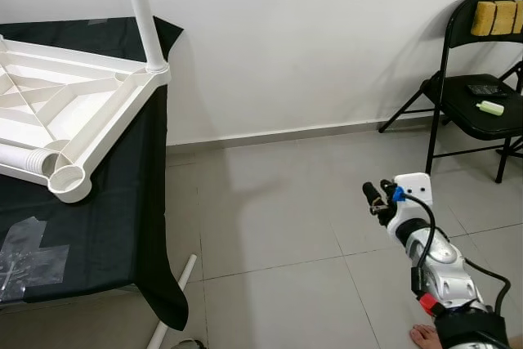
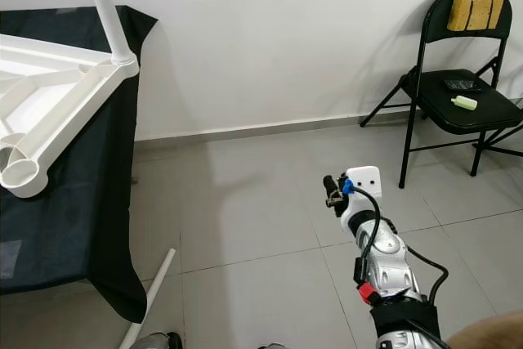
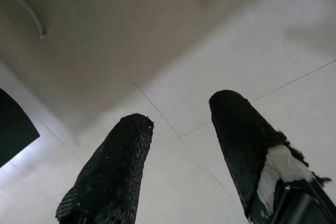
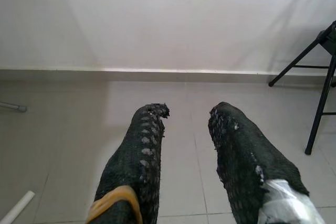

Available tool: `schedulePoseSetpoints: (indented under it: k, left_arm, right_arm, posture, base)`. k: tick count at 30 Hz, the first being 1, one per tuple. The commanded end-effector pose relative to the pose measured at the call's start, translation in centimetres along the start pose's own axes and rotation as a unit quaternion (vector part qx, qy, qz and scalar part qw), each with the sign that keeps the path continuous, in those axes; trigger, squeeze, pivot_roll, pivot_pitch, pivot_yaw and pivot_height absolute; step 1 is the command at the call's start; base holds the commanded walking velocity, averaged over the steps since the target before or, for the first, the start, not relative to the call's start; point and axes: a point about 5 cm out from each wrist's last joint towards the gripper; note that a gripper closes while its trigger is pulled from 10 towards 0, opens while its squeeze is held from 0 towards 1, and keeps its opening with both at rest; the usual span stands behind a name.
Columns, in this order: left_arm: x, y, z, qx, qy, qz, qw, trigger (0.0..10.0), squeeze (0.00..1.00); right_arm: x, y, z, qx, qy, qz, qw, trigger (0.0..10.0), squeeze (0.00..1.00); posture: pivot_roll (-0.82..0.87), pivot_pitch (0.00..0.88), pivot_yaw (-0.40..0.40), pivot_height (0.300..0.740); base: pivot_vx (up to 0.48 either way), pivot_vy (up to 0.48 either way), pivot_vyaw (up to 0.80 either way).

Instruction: Building children table

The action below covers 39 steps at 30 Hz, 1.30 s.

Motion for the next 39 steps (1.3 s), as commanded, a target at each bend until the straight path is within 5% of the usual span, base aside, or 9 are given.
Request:
schedulePoseSetpoints:
  k: [1,25,29,31,34,39]
  left_arm:
    - [-0.2,-0.2,-0.9,0.004,0.013,-0.005,1.0,10.0,0.0]
    - [0.0,0.1,0.0,-0.029,-0.008,0.009,0.999,10.0,0.0]
    - [0.0,1.3,0.5,-0.059,-0.024,0.044,0.997,10.0,0.0]
    - [0.0,3.4,1.5,-0.134,-0.062,0.1,0.984,10.0,0.0]
    - [-0.2,4.8,2.1,-0.179,-0.09,0.133,0.971,10.0,0.0]
    - [-0.3,5.0,2.5,-0.17,-0.103,0.136,0.971,10.0,0.0]
  right_arm:
    - [-0.3,0.1,-0.5,-0.004,0.005,-0.001,1.0,10.0,0.0]
    - [-0.5,-0.2,-0.5,-0.005,0.006,-0.007,1.0,10.0,0.0]
    - [-0.7,-0.3,-0.5,-0.007,0.007,-0.006,1.0,10.0,0.0]
    - [-0.8,-0.4,-0.5,-0.008,0.007,-0.005,1.0,10.0,0.0]
    - [-0.8,-0.4,-0.5,-0.009,0.007,-0.005,1.0,10.0,0.0]
    - [-0.9,-0.5,-0.4,-0.012,0.008,-0.004,1.0,10.0,0.0]
  posture:
    - [0.05,0.165,-0.064,0.74]
    - [0.04,0.196,-0.067,0.74]
    - [0.04,0.201,-0.075,0.74]
    - [0.04,0.206,-0.079,0.74]
    - [0.04,0.208,-0.081,0.74]
    - [0.04,0.214,-0.081,0.74]
  base:
    - [0.0,0.0,0.0]
    - [0.0,0.0,0.0]
    - [0.0,0.0,0.0]
    - [0.0,0.0,0.0]
    - [0.0,0.0,0.0]
    - [0.0,0.0,0.0]
Point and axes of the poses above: a point about 5 cm out from each wrist's last joint towards the gripper, its own x axis pointing out of the wrist towards the gripper, its own z axis along the axis of the wrist's last joint, y = z × x, and after that the axes turned 9 degrees about x, right-handed
